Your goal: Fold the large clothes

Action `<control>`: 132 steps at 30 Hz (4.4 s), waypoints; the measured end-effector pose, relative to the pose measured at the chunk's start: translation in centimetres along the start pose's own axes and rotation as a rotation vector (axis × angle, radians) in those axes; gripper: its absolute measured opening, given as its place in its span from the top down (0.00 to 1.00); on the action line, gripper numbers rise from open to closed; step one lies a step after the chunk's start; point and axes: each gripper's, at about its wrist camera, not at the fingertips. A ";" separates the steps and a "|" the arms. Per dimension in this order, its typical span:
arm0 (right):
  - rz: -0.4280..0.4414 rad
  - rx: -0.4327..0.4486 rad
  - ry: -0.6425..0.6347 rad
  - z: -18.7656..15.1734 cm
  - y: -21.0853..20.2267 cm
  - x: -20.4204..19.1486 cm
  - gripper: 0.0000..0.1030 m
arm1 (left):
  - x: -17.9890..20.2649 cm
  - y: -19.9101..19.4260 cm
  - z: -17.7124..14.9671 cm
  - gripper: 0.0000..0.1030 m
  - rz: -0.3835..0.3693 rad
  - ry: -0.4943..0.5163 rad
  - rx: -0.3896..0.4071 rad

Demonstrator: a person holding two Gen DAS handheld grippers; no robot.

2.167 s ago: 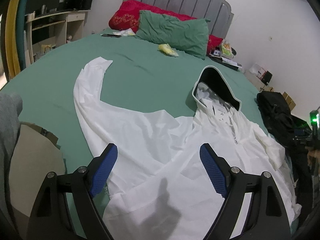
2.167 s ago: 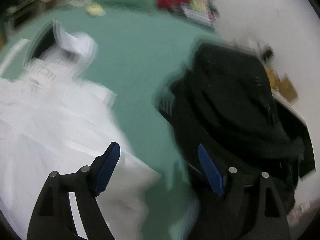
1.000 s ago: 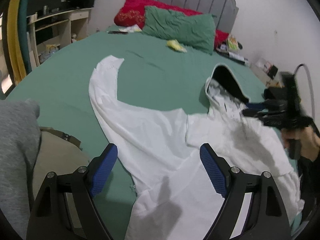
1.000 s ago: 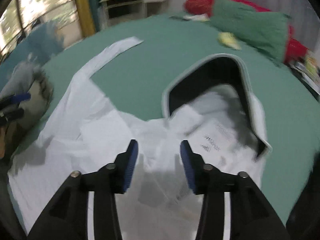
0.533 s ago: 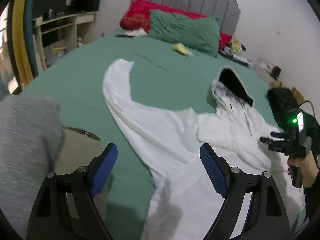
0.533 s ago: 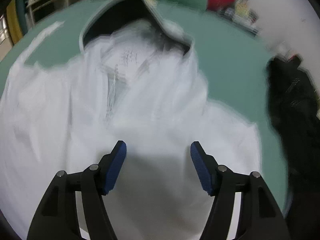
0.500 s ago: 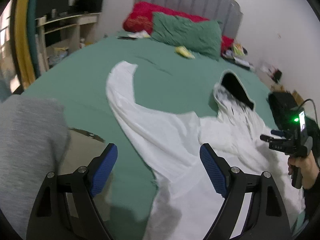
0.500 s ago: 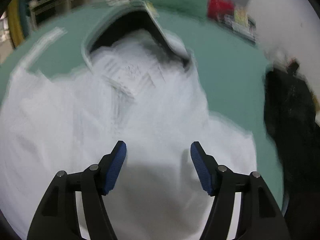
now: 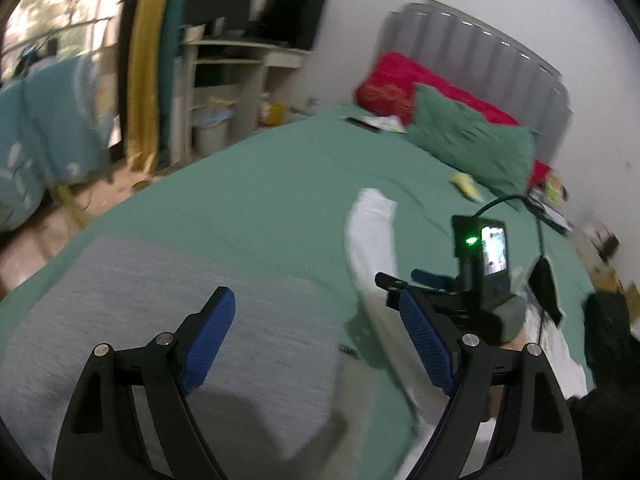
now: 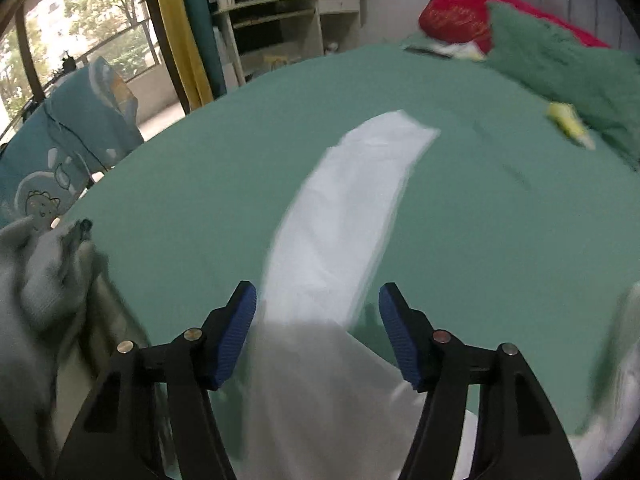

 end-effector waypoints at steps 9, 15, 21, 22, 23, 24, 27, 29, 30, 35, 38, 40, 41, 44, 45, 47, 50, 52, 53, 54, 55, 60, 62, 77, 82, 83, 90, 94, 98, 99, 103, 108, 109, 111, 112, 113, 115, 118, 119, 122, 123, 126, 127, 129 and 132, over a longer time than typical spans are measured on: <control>-0.054 0.036 -0.028 -0.5 -1.9 1.9 0.97 | -3.0 0.9 1.0 0.16 0.014 -0.092 -0.048; -0.132 0.175 0.081 -7.2 -15.9 8.7 0.97 | -0.2 0.6 -0.1 0.16 -0.060 -0.059 -0.051; -0.264 0.033 0.288 -21.1 -22.2 17.0 0.94 | 7.1 -0.1 -4.6 0.16 -0.140 0.153 -0.060; -0.270 -0.011 0.333 -23.4 -22.5 18.2 0.92 | 8.7 -0.3 -6.2 0.16 -0.157 0.216 -0.059; -0.290 -0.059 0.379 -26.1 -23.0 19.5 0.83 | 9.8 -0.2 -7.4 0.16 -0.169 0.266 -0.065; -0.315 -0.076 0.398 -27.5 -23.3 19.8 0.62 | 11.1 0.0 -9.0 0.16 -0.185 0.334 -0.084; -0.382 -0.061 0.406 -28.7 -24.6 20.3 0.33 | 13.0 1.5 -11.8 0.16 -0.223 0.403 -0.183; -0.411 -0.017 0.356 -26.5 -24.9 19.4 0.33 | 13.7 3.1 -13.0 0.16 -0.243 0.400 -0.249; -0.389 0.006 0.320 -25.0 -24.3 18.4 0.33 | 13.9 3.6 -13.3 0.16 -0.236 0.398 -0.263; -0.279 0.042 0.017 -17.4 -17.4 12.0 0.33 | 13.7 6.0 -13.5 0.17 -0.210 0.361 -0.282; -0.218 0.014 -0.044 -15.4 -12.5 10.2 0.36 | 13.6 7.3 -14.2 0.31 -0.247 0.292 -0.361; -0.207 -0.030 -0.081 -14.0 -8.9 9.5 0.71 | 13.9 8.1 -15.1 0.39 -0.278 0.274 -0.406; -0.207 -0.051 -0.084 -14.0 -8.1 9.5 0.98 | 14.3 8.6 -15.8 0.43 -0.296 0.277 -0.429; -0.182 0.021 -0.028 -13.6 -9.3 11.1 0.98 | 16.0 9.8 -17.9 0.43 -0.358 0.299 -0.478; -0.192 0.059 -0.005 -13.7 -10.8 11.8 0.98 | 16.3 10.2 -18.6 0.43 -0.371 0.308 -0.503; -0.222 0.154 0.056 -14.5 -15.3 13.9 0.98 | 17.0 10.0 -19.5 0.46 -0.363 0.353 -0.471; -0.289 0.261 0.172 -17.5 -22.8 17.6 0.98 | 17.3 9.8 -20.3 0.84 -0.323 0.416 -0.451; -0.331 0.299 0.254 -20.3 -26.3 19.8 0.98 | 16.6 10.0 -20.4 0.95 -0.326 0.404 -0.437; -0.357 0.320 0.299 -21.9 -28.1 20.6 0.98 | 16.3 10.1 -20.3 0.96 -0.331 0.389 -0.437; -0.392 0.331 0.346 -24.4 -30.2 21.5 0.98 | 16.1 10.1 -20.3 0.96 -0.336 0.370 -0.439; -0.415 0.333 0.386 -26.5 -31.4 22.6 0.98 | 15.8 10.0 -20.1 0.96 -0.336 0.348 -0.437; -0.421 0.310 0.618 -36.0 -33.3 26.0 0.98 | 13.7 8.8 -18.1 0.97 -0.331 0.256 -0.398; -0.383 0.302 0.694 -38.6 -33.1 27.2 0.98 | 13.2 8.8 -17.3 0.97 -0.339 0.217 -0.391; -0.347 0.131 0.746 -45.0 -32.5 25.6 0.85 | 14.3 9.1 -15.5 0.53 -0.262 0.209 -0.357; -0.364 0.107 0.613 -40.4 -30.8 26.0 0.32 | 16.1 10.1 -16.0 0.46 -0.268 0.255 -0.402; -0.353 0.093 0.626 -39.8 -30.2 26.6 0.32 | 16.2 10.4 -16.0 0.46 -0.263 0.258 -0.401; -0.327 0.148 0.426 -29.2 -26.0 29.1 0.32 | 15.2 10.5 -13.4 0.46 -0.244 0.235 -0.338; -0.252 0.178 0.459 -23.5 -22.2 32.1 0.32 | 14.2 11.9 -12.9 0.46 -0.203 0.209 -0.343; -0.260 0.188 0.446 -19.0 -19.0 34.4 0.32 | 13.4 13.1 -12.8 0.46 -0.171 0.189 -0.358; -0.239 0.166 0.418 -18.1 -17.8 34.6 0.32 | 13.3 13.2 -12.8 0.46 -0.164 0.189 -0.359; -0.267 0.095 0.215 -16.1 -14.3 32.6 0.45 | 13.3 13.8 -13.0 0.46 -0.155 0.198 -0.374; -0.523 -0.063 -0.027 -17.2 -13.1 29.8 0.98 | 13.3 13.6 -13.4 0.46 -0.172 0.188 -0.402; -0.552 -0.090 -0.077 -18.0 -13.8 29.4 0.98 | 13.4 13.5 -13.5 0.46 -0.177 0.189 -0.403; -0.591 -0.130 -0.168 -20.1 -15.6 28.6 0.98 | 13.7 13.2 -13.6 0.46 -0.184 0.202 -0.398; -0.602 -0.155 -0.211 -21.3 -16.6 28.2 0.98 | 13.8 12.9 -13.6 0.46 -0.179 0.215 -0.389; -0.578 -0.178 -0.246 -22.8 -17.5 27.7 0.98 | 14.1 12.5 -13.6 0.46 -0.171 0.235 -0.373; -0.475 -0.211 -0.299 -26.3 -19.1 26.5 0.97 | 14.4 11.7 -13.5 0.46 -0.179 0.251 -0.353; -0.355 -0.253 -0.275 -30.0 -20.2 26.1 0.81 | 14.4 11.2 -13.1 0.46 -0.193 0.222 -0.350; -0.328 -0.255 -0.237 -30.6 -20.6 26.3 0.69 | 14.4 11.0 -13.0 0.46 -0.186 0.220 -0.342; -0.218 -0.197 -0.097 -30.8 -23.4 27.5 0.39 | 14.3 10.4 -12.6 0.46 -0.166 0.224 -0.315; -0.185 -0.174 -0.070 -30.6 -24.2 27.8 0.37 | 14.2 10.2 -12.5 0.46 -0.167 0.219 -0.311; -0.126 -0.106 0.027 -29.1 -26.8 29.5 0.34 | 13.8 10.0 -12.0 0.46 -0.182 0.200 -0.311; -0.109 -0.081 0.068 -28.4 -27.5 30.3 0.33 | 13.7 10.0 -11.8 0.46 -0.184 0.198 -0.313; -0.106 -0.006 0.140 -26.8 -28.8 32.4 0.31 | 13.5 10.3 -11.5 0.46 -0.180 0.190 -0.307; -0.165 0.060 0.234 -24.2 -28.5 35.3 0.10 | 13.3 11.2 -11.4 0.46 -0.150 0.200 -0.304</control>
Point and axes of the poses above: each gripper's, at about its wrist camera, not at the fingertips, and y roughly the way its jaws point, x to its right, z to its top, and after that the axes turned 4 degrees about -y, right-handed
